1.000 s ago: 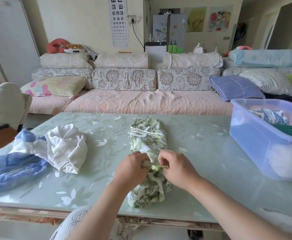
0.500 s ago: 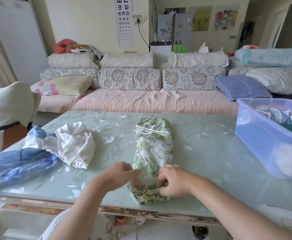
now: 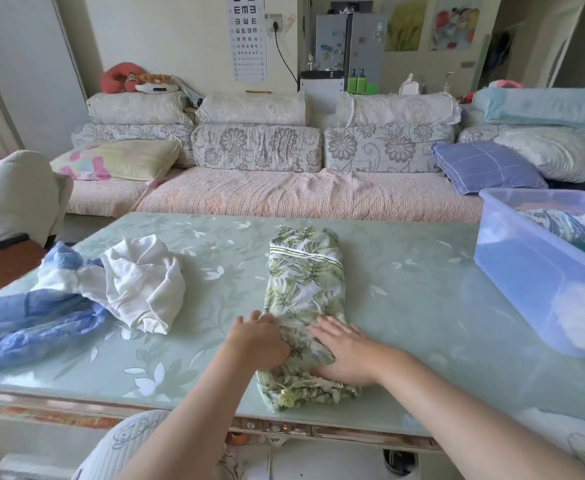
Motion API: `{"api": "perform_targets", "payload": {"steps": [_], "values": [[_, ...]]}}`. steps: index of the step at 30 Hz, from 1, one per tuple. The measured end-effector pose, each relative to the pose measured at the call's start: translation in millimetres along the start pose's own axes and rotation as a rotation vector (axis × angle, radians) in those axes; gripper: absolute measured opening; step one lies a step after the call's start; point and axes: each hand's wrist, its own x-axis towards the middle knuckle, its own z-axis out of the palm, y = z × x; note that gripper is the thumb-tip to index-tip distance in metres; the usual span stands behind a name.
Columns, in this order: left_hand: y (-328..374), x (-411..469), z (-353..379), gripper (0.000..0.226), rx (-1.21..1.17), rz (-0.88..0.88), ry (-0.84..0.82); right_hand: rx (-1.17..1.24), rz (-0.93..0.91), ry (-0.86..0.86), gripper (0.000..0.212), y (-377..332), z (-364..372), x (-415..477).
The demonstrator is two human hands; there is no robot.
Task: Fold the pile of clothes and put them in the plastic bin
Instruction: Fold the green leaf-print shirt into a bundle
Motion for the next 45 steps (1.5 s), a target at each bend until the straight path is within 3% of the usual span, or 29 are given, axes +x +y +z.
{"api": "perform_targets", "payload": {"steps": [3, 5, 7, 9, 11, 14, 18, 21, 23, 25, 27, 31, 35, 38, 40, 42, 45], "values": [[3.9, 2.0, -10.1, 0.039, 0.028, -0.046, 0.278, -0.041, -0.001, 0.082, 0.074, -1.9, -12.4, 7.7], [6.5, 15.0, -10.5, 0.039, -0.113, 0.003, 0.493, -0.025, -0.001, 0.303, 0.052, -6.0, -18.9, 16.1], [8.4, 32.5, -8.8, 0.044, -0.269, 0.129, 0.576, -0.005, 0.005, 0.507, 0.037, -4.6, -18.2, 25.6], [8.8, 46.1, -2.2, 0.052, -0.265, 0.238, 0.48, -0.045, -0.017, 0.537, 0.052, 1.0, -12.5, 32.5], [5.9, 53.2, 10.0, 0.061, -0.185, 0.233, 0.301, -0.07, -0.031, 0.386, 0.078, 8.9, -7.3, 35.7], [0.4, 53.5, 24.7, 0.075, -0.146, 0.168, 0.085, -0.092, 0.008, 0.114, 0.085, 22.0, -0.9, 37.9], [-4.8, 47.8, 31.6, 0.087, -0.139, 0.142, 0.116, -0.141, 0.01, 0.043, 0.085, 27.4, 1.7, 36.5], [-4.5, 39.8, 28.2, 0.07, -0.126, 0.222, 0.279, -0.165, -0.017, 0.076, 0.085, 22.8, -1.7, 34.0], [-0.9, 27.1, 23.1, 0.057, -0.242, 0.328, 0.344, -0.131, -0.075, 0.109, 0.083, 16.6, -3.0, 29.8], [0.0, 11.2, 27.3, 0.062, -0.309, 0.378, 0.261, -0.063, -0.103, 0.05, 0.078, 9.8, -1.0, 22.3], [-3.5, -0.9, 40.7, 0.076, -0.212, 0.383, 0.184, -0.067, -0.103, -0.03, 0.074, 6.0, 4.6, 14.1], [-11.9, -11.2, 56.5, 0.086, -0.224, 0.35, 0.224, -0.082, -0.12, 0.056, 0.07, 3.6, 12.3, 0.6], [-14.9, -19.9, 54.8, 0.067, -0.3, 0.435, 0.439, -0.068, -0.286, 0.196, 0.08, -2.2, 10.8, -19.0], [-20.1, -23.5, 51.1, 0.039, -0.425, 0.545, 0.552, -0.214, -0.395, 0.276, 0.089, -3.8, 9.5, -30.4], [-20.6, -28.3, 47.7, 0.028, -0.478, 0.518, 0.537, -0.259, -0.406, 0.283, 0.084, -2.7, 8.7, -33.7], [-20.7, -32.0, 42.3, 0.032, -0.496, 0.492, 0.482, -0.282, -0.41, 0.289, 0.074, -0.3, 9.0, -33.2], [-20.2, -38.6, 30.4, 0.067, -0.448, 0.503, 0.279, -0.382, -0.437, 0.318, 0.062, 3.0, 14.2, -24.8]]}}
